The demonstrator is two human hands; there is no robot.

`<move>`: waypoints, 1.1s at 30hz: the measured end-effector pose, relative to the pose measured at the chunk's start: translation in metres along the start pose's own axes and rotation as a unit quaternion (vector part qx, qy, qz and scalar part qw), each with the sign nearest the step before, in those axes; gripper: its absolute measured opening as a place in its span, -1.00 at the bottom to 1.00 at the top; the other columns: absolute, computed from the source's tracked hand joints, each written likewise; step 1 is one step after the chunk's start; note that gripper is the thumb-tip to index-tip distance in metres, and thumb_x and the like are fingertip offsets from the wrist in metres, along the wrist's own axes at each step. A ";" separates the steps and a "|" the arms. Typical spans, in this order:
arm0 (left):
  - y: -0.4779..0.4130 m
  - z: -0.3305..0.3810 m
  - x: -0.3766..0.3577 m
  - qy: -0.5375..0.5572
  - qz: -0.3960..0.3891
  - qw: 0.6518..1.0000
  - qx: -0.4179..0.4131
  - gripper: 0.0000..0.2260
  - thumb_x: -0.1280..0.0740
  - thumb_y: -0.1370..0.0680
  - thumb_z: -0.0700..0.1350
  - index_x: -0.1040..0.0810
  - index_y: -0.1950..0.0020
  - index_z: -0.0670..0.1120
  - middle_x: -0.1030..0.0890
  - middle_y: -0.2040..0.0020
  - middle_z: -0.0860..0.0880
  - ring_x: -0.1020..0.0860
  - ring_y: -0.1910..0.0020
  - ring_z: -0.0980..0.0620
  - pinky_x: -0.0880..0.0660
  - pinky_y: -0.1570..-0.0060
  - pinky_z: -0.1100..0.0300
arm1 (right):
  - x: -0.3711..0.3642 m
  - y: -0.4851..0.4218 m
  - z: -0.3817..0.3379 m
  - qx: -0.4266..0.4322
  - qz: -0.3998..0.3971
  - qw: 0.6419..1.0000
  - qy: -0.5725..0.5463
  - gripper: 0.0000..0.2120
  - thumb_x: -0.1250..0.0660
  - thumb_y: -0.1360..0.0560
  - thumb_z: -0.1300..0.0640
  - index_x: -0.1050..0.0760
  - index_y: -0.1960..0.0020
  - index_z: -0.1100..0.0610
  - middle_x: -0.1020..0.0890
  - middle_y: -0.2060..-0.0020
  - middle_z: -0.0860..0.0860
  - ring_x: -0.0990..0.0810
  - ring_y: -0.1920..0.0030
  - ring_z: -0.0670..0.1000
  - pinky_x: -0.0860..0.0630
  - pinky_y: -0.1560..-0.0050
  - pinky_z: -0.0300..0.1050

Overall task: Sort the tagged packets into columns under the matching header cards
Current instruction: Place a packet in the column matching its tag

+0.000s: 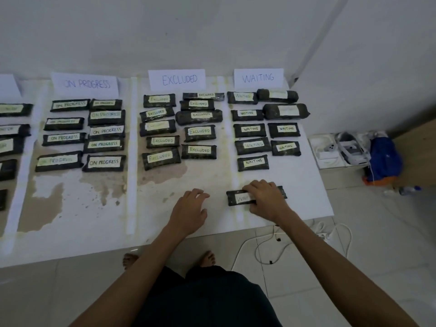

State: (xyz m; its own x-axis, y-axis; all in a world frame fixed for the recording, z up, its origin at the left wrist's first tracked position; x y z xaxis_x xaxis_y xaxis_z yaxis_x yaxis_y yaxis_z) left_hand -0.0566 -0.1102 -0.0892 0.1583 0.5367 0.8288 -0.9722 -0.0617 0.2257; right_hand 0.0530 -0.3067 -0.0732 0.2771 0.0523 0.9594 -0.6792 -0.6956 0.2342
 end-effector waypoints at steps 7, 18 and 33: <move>-0.047 0.045 -0.018 -0.002 -0.022 0.999 -0.024 -0.60 -0.28 -0.50 -0.15 -0.41 -0.34 -0.08 -0.41 -0.33 -0.09 -0.39 -0.26 -0.11 -0.41 -0.17 0.02 | 0.024 0.000 0.106 -0.133 0.025 0.991 -0.006 -0.54 -0.41 -0.24 0.27 -0.51 -0.14 0.15 -0.59 0.01 0.14 -0.55 0.05 0.22 -0.43 0.07 0.06; -0.085 0.068 -0.049 -0.018 -0.028 0.999 -0.021 -0.52 -0.31 -0.44 -0.21 -0.36 -0.37 -0.14 -0.35 -0.39 -0.17 -0.35 -0.31 -0.18 -0.39 -0.16 -0.04 | 0.000 -0.014 0.165 -0.170 0.037 0.984 -0.038 -0.59 -0.33 -0.35 0.35 -0.47 -0.19 0.18 -0.56 -0.07 0.17 -0.53 0.00 0.25 -0.39 0.03 0.05; -0.067 0.047 -0.058 -0.041 -0.056 0.996 -0.055 -0.49 -0.34 -0.45 -0.21 -0.33 -0.40 -0.20 -0.30 -0.43 -0.25 -0.26 -0.42 -0.24 -0.31 -0.34 -0.14 | -0.029 0.019 0.088 0.013 0.024 0.998 -0.061 -0.48 -0.48 -0.17 0.34 -0.55 -0.12 0.16 -0.58 -0.01 0.14 -0.57 0.06 0.19 -0.53 0.12 0.03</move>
State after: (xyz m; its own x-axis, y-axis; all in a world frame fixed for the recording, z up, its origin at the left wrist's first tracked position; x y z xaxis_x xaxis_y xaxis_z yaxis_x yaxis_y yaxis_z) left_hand 0.0074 -0.1770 -0.1284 0.2753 0.4639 0.8420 -0.9602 0.0890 0.2649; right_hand 0.0914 -0.3844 -0.1106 0.3267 -0.0676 0.9427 -0.6759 -0.7139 0.1831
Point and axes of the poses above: each hand's wrist, its own y-axis away from the middle knuckle, its own x-axis out of the back of the hand, z = x × y, the point moved 4 cm from there along -y, towards the middle knuckle
